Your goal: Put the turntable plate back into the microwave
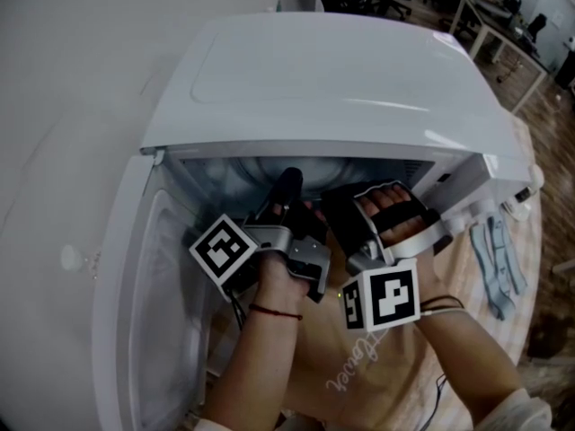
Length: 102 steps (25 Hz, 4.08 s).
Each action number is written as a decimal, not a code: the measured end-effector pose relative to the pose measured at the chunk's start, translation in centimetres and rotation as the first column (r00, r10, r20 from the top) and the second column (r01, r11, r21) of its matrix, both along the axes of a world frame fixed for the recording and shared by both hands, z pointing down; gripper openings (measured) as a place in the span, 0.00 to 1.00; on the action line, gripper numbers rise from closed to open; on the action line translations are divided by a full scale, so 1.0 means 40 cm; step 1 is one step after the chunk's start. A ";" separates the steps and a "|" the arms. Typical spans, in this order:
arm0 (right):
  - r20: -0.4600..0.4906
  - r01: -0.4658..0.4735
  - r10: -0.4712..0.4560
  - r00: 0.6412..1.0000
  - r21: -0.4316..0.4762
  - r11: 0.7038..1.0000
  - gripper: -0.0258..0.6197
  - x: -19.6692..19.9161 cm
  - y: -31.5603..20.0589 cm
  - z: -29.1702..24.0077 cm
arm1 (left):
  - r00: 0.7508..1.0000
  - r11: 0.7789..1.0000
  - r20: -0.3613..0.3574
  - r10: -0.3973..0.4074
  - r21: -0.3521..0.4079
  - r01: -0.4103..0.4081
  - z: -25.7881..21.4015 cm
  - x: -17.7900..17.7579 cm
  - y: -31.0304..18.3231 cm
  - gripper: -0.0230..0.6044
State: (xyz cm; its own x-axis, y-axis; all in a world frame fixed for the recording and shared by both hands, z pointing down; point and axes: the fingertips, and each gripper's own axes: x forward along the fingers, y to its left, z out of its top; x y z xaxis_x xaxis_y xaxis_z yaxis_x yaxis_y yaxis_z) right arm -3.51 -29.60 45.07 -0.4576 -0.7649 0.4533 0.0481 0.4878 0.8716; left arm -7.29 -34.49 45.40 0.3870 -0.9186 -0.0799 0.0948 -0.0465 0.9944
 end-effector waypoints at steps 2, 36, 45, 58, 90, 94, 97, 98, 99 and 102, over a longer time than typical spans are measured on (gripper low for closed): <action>-0.006 0.005 -0.005 1.000 0.001 1.000 0.12 -0.004 -0.002 0.000 | 1.000 1.000 -0.008 -0.002 -0.009 0.002 0.003 -0.001 0.001 0.14; -0.024 -0.046 0.044 0.999 -0.120 0.992 0.12 0.004 -0.001 0.075 | 0.973 0.990 0.201 0.114 -0.110 -0.093 0.070 0.010 0.105 0.14; -0.017 -0.050 0.049 0.999 -0.132 0.990 0.12 0.001 -0.009 0.081 | 0.975 0.986 0.187 0.119 -0.139 -0.094 0.077 0.009 0.093 0.11; -0.029 -0.050 0.047 0.998 -0.124 0.991 0.12 0.002 -0.016 0.094 | 0.977 0.974 0.151 0.153 -0.190 -0.124 0.081 0.017 0.113 0.09; -0.008 0.007 -0.008 1.000 -0.139 0.990 0.14 -0.017 0.014 0.073 | 0.983 0.973 0.119 0.141 -0.202 -0.115 0.089 0.028 0.102 0.08; -0.023 -0.002 -0.001 1.000 -0.155 0.988 0.14 -0.019 0.009 0.082 | 0.985 0.972 0.108 0.137 -0.208 -0.112 0.093 0.029 0.103 0.08; -0.023 -0.015 0.011 1.000 -0.174 0.985 0.13 -0.017 0.006 0.088 | 0.984 0.971 0.109 0.142 -0.207 -0.117 0.093 0.031 0.104 0.08; -0.020 -0.017 0.014 1.000 -0.177 0.984 0.13 -0.017 0.006 0.088 | 0.983 0.971 0.110 0.144 -0.206 -0.119 0.093 0.031 0.104 0.08; -0.020 -0.020 0.016 1.000 -0.180 0.984 0.13 -0.016 0.005 0.088 | 0.983 0.971 0.110 0.146 -0.206 -0.122 0.093 0.031 0.104 0.08; -0.024 -0.028 0.024 0.999 -0.194 0.981 0.12 -0.016 0.005 0.092 | 0.982 0.970 0.105 0.155 -0.207 -0.131 0.096 0.031 0.109 0.08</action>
State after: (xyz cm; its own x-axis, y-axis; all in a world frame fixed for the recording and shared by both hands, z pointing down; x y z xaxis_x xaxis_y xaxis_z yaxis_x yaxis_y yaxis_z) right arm -4.15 -29.39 48.76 -0.4269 -0.6732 0.6038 0.0509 0.6487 0.7593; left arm -6.05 -30.13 49.24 0.5113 -0.8457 0.1529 -0.0342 0.1577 0.9869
